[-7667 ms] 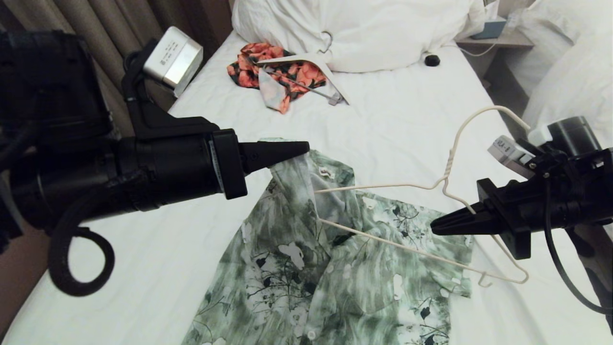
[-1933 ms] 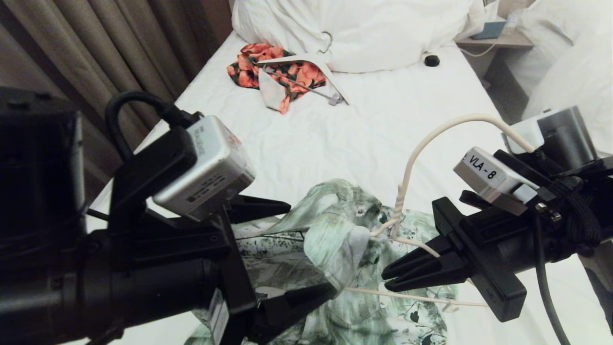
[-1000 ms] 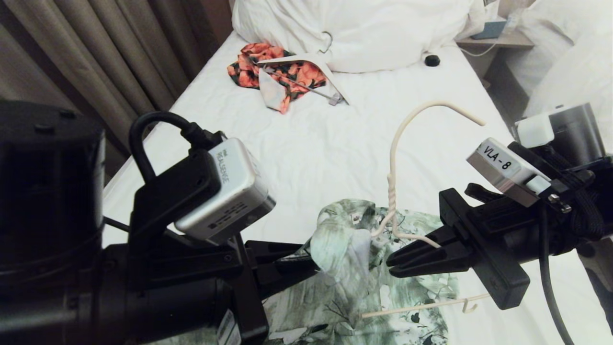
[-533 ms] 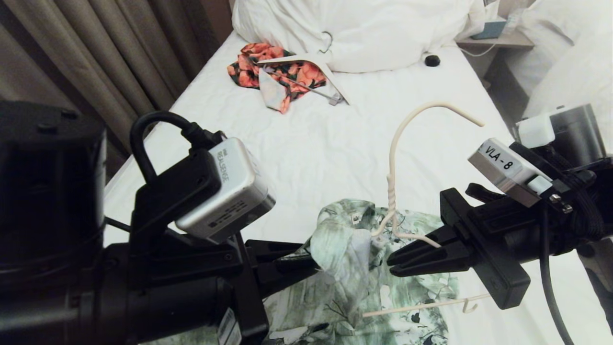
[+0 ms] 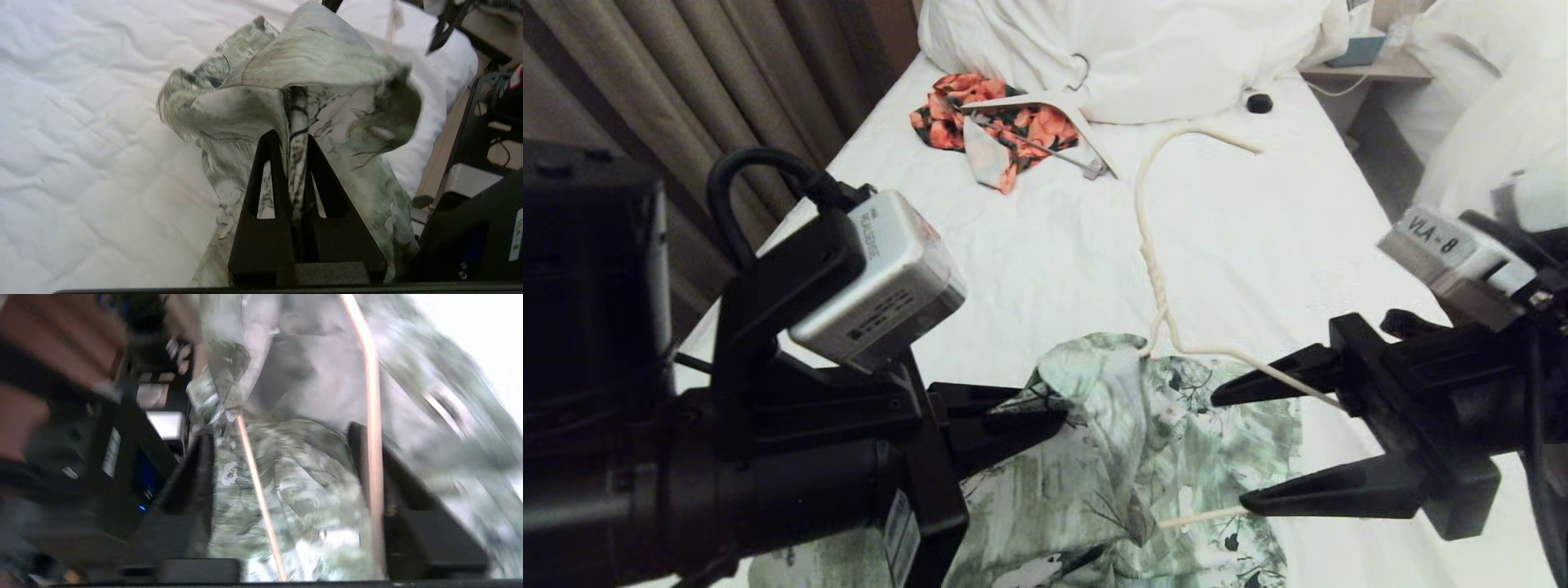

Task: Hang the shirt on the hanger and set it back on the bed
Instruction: Hook the other side of the shirt onto the hanger

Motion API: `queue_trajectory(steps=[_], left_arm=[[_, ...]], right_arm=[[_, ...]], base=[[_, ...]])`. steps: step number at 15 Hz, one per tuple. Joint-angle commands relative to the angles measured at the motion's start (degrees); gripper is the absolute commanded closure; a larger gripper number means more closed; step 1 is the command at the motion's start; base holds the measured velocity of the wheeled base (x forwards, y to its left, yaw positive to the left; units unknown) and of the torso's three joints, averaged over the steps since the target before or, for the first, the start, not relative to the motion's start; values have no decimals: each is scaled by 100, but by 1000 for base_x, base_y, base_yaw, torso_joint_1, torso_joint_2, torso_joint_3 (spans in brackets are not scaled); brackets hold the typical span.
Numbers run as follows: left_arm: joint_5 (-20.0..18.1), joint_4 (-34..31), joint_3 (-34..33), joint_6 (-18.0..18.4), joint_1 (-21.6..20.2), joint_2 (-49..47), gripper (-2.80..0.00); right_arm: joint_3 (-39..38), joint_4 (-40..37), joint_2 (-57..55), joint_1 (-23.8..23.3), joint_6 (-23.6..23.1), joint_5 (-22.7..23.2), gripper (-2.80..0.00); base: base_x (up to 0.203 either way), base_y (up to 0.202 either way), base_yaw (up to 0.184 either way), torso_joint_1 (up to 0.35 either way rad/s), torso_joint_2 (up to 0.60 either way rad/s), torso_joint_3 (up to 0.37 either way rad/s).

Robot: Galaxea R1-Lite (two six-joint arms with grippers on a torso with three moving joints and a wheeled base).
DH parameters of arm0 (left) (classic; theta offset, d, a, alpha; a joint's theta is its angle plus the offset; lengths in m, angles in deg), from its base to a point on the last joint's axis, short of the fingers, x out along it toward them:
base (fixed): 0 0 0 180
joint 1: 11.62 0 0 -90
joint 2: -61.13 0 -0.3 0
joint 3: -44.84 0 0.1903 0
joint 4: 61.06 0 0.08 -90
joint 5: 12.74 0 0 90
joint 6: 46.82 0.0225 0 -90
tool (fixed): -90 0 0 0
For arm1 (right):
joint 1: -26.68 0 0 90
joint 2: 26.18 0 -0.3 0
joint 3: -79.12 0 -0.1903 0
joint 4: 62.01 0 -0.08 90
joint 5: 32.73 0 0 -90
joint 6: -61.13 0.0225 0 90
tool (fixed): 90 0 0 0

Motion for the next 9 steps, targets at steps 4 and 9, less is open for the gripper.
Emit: queue_trajectory(steps=[4,9], left_arm=[[80,-7,365,-53,173,-133,0],[79,-7,450,-176,186,-147,0]], right_arm=[[16,16,985,-790,1800,-317,-280],[160,-23,1157,-1571,1994,-305,-280]], base=[[0,0,0,0,0,0],[0,0,0,0,0,0]])
